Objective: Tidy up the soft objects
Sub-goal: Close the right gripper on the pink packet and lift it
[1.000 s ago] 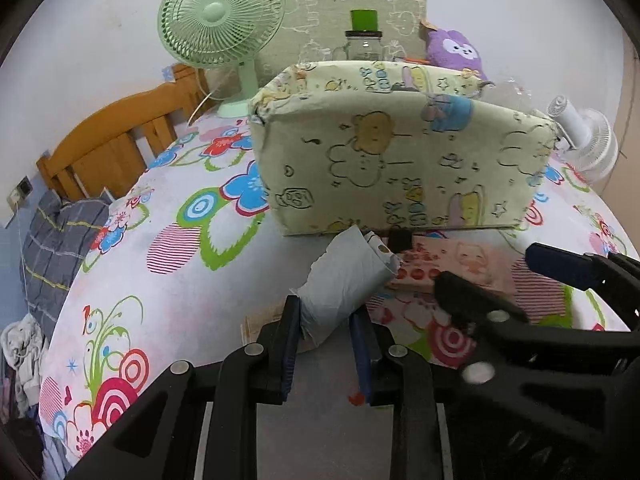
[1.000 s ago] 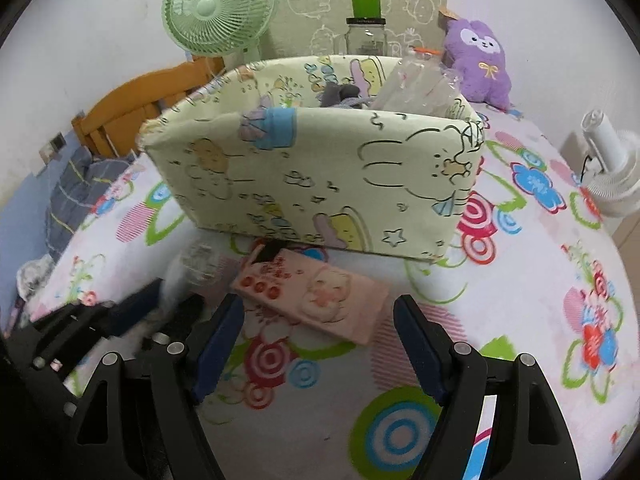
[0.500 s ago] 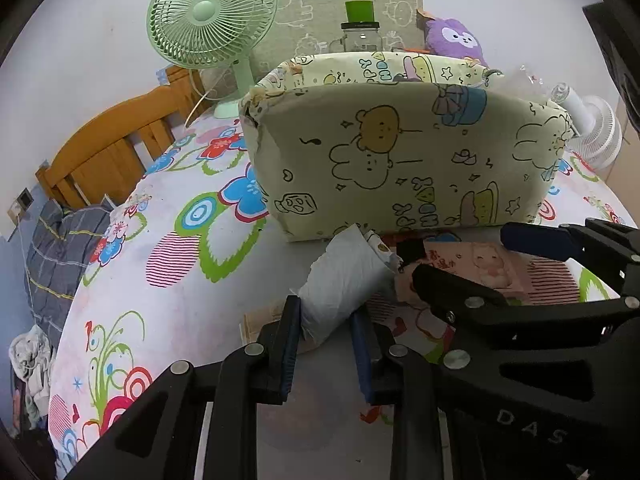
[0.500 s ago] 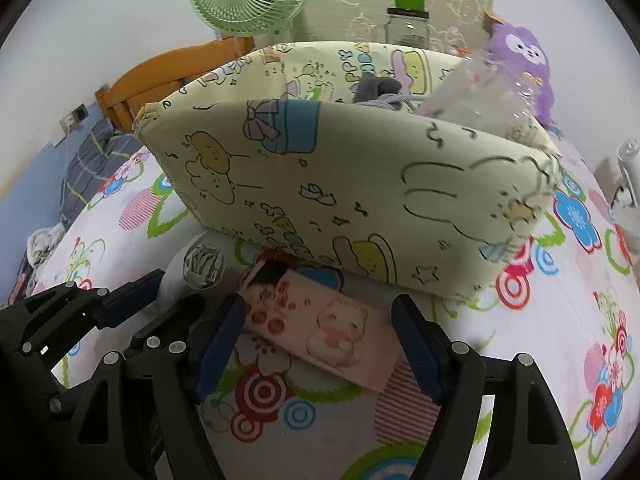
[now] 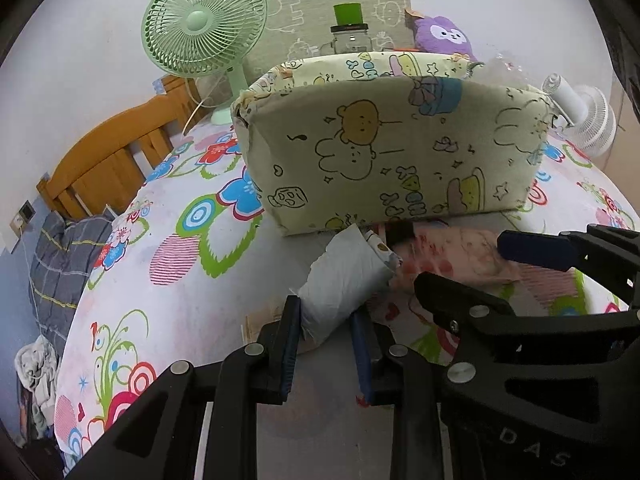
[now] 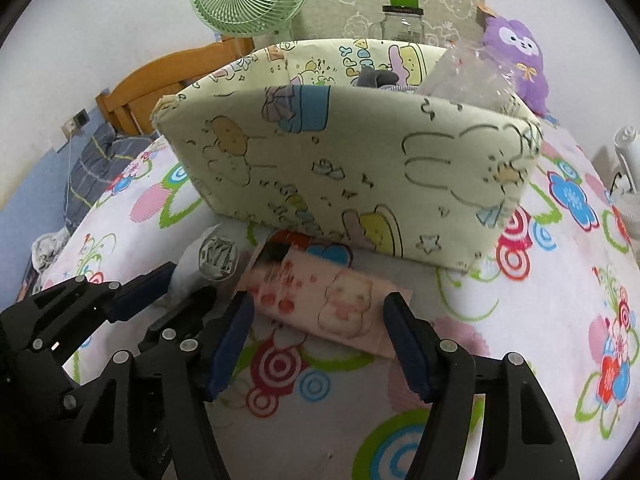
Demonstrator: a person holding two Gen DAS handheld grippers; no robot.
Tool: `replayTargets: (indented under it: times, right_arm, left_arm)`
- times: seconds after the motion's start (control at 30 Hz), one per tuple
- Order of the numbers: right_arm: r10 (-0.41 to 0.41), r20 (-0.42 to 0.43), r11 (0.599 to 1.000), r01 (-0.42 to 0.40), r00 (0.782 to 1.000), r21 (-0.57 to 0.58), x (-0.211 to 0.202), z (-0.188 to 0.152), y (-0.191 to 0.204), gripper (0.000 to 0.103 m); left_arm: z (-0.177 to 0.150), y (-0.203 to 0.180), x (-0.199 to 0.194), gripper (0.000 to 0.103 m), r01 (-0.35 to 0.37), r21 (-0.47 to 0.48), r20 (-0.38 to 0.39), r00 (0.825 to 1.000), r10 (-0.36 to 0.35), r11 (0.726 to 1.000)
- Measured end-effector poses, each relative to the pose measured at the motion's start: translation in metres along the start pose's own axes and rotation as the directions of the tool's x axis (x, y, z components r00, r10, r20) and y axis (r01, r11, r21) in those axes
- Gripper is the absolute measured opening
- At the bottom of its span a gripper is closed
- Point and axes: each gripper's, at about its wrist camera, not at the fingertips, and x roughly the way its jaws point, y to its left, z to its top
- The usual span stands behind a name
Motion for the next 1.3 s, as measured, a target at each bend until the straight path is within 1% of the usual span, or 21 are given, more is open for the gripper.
replayTargets:
  times: [0.07,0.23,0.33,0.5,0.6,0.7,0.8,0.97,1.03,1.1,1.13,1.23,1.3]
  right_arm:
    - [0.007,-0.006,1.0,-0.007,1.0,0.011,-0.002,-0.004,0.0,0.067]
    - [-0.008,-0.006,1.0,0.008,1.0,0.022,-0.006,-0.006,0.003,0.064]
    - [-0.011,-0.003,1.0,0.012,1.0,0.008,-0.009,-0.007,0.007,0.06]
    - [-0.022,0.004,1.0,0.022,1.0,0.002,-0.009,-0.002,0.005,0.06]
    - [-0.033,-0.002,0.999,0.033,0.999,-0.027,-0.008,0.006,0.003,0.06]
    - [-0.014,-0.026,0.997,0.012,1.0,-0.079,-0.003,0.011,0.003,0.06]
    - [0.003,-0.049,0.989,-0.01,0.999,-0.147,0.003,0.017,0.006,0.06]
    - [0.027,-0.075,0.977,-0.042,0.997,-0.207,0.014,0.026,0.003,0.06]
    - [0.049,-0.088,0.972,-0.068,0.995,-0.223,0.018,0.028,0.004,0.06]
    - [0.091,-0.118,0.969,-0.115,0.989,-0.217,0.024,0.03,0.002,0.06]
    - [0.099,-0.123,0.969,-0.124,0.987,-0.216,0.026,0.03,0.001,0.061]
    - [0.099,-0.12,0.966,-0.124,0.988,-0.226,0.026,0.03,0.003,0.06]
    - [0.087,-0.114,0.969,-0.111,0.99,-0.223,0.024,0.027,0.004,0.056]
  left_arm:
    - [-0.001,0.0,-0.001,0.025,0.003,0.004,0.003,1.0,-0.003,1.0]
    - [-0.001,0.001,-0.001,0.025,0.02,0.005,-0.001,1.0,-0.02,1.0]
    - [-0.001,0.003,-0.002,0.025,0.03,0.0,-0.004,1.0,-0.03,1.0]
    - [0.002,0.006,-0.001,0.025,0.028,-0.014,-0.005,1.0,-0.028,0.999]
    - [0.004,0.006,-0.001,0.025,0.028,-0.016,-0.007,1.0,-0.028,0.999]
    - [0.006,0.006,0.002,0.025,0.042,-0.016,-0.029,0.999,-0.042,0.999]
    - [0.006,0.006,0.005,0.025,0.031,-0.009,-0.044,0.999,-0.031,0.999]
    - [0.009,0.007,0.006,0.026,0.026,0.003,-0.065,0.998,-0.025,1.0]
    - [0.01,0.008,0.005,0.026,0.023,0.017,-0.073,0.997,-0.022,1.0]
    - [0.01,0.008,0.005,0.027,0.02,0.026,-0.078,0.997,-0.018,0.999]
    - [0.009,0.009,0.005,0.027,0.02,0.029,-0.08,0.997,-0.018,0.999]
    - [0.009,0.008,0.005,0.027,0.014,0.038,-0.077,0.997,-0.011,0.999]
    - [0.009,0.005,0.005,0.027,0.001,0.05,-0.07,0.998,0.002,0.999]
